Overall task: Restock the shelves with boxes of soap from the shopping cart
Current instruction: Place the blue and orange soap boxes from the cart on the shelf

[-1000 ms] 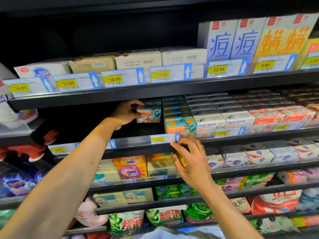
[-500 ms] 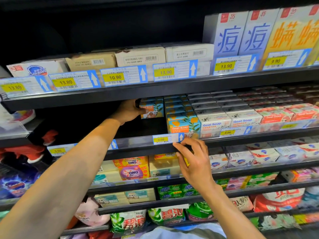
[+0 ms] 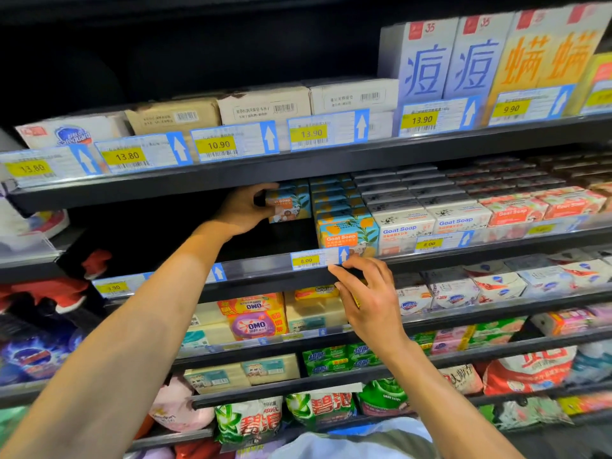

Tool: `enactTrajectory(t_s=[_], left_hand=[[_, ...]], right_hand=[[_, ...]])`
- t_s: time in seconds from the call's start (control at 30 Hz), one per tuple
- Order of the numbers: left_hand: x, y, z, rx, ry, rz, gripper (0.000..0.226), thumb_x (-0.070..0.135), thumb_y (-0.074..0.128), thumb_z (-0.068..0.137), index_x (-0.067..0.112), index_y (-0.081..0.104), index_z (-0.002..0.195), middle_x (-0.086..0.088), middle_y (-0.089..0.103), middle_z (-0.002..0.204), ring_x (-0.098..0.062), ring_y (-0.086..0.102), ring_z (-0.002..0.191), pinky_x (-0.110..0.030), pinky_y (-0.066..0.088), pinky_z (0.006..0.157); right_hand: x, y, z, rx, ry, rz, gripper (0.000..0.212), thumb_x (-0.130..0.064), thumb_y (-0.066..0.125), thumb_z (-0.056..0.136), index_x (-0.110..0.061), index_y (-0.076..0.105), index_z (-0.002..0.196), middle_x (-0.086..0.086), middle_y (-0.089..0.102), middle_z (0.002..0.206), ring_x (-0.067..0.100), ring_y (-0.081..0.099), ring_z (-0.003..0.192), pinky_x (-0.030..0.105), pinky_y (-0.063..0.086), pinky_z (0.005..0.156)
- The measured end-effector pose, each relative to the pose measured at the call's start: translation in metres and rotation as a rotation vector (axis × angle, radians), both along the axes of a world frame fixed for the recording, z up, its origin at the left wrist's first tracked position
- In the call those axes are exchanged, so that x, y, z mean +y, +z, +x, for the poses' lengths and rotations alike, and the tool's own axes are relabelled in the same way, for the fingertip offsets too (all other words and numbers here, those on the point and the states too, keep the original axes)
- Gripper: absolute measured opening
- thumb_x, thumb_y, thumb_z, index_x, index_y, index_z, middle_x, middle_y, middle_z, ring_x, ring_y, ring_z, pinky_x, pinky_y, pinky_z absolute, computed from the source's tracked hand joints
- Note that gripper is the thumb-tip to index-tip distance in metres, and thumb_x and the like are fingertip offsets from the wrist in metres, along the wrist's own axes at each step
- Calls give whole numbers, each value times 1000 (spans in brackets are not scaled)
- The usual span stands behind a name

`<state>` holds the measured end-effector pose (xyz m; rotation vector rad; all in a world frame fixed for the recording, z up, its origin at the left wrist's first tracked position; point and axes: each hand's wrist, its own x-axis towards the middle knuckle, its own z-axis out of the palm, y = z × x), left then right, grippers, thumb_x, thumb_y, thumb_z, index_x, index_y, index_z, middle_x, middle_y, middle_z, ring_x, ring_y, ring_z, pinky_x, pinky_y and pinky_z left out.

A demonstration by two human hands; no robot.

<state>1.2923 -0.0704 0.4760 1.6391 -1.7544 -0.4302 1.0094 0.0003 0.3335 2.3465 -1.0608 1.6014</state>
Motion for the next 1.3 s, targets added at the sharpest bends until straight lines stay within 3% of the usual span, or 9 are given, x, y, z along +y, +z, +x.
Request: enactTrajectory(t_s=[0.1,0.2,0.4,0.6,1.0,1.2,1.3], left_hand=[[34,6,-9,-6,-15,-26,42,17,75,90,28,62,129,2,60,138,-15,52,130,-30,39,111],[82,9,-22,-157,-5,-19,42,29,68,95,31,59,136,12,56,138,-7,49,127,-23,36,108],[175,-4,-64,-432,4,-246,42,25,69,91,20,61,132,3,58,137,-16,48,131,-33,41,111],[236,-37,-116,-532,-72,-130,56,40,67,90,22,55,141,1,51,148,-23,45,138,-42,38,116],[325,-73,-272,-491,-342,-62,64,46,62,86,21,50,144,0,50,147,-23,45,136,-42,36,117],[351,-78,-376,-472,-509,-94,58,47,44,86,17,56,135,-2,55,135,-25,51,126,-39,39,110],[347,-87,-439,-494,-588,-94,62,52,46,89,18,53,141,1,51,144,-24,47,132,-41,38,114]], right_hand=[[9,8,-3,65,-4,42,38,-2,75,88,-11,72,124,9,65,123,30,57,117,42,48,102],[23,23,-10,184,-14,73,38,-11,73,90,-11,68,128,8,62,129,27,53,122,44,47,106],[72,56,-38,338,-104,260,48,-36,57,96,-14,59,138,4,56,139,24,46,133,44,44,113],[138,69,-86,481,-239,447,61,-56,47,97,-22,49,147,-2,49,148,23,41,140,41,27,124],[304,60,-250,435,-545,725,68,-56,52,88,-16,54,143,4,54,145,28,47,137,45,37,118],[359,50,-343,348,-700,800,68,-57,52,88,-16,54,142,3,56,140,26,48,133,43,39,116],[376,42,-400,313,-762,831,68,-57,54,87,-15,55,141,4,56,140,26,48,133,43,39,115]])
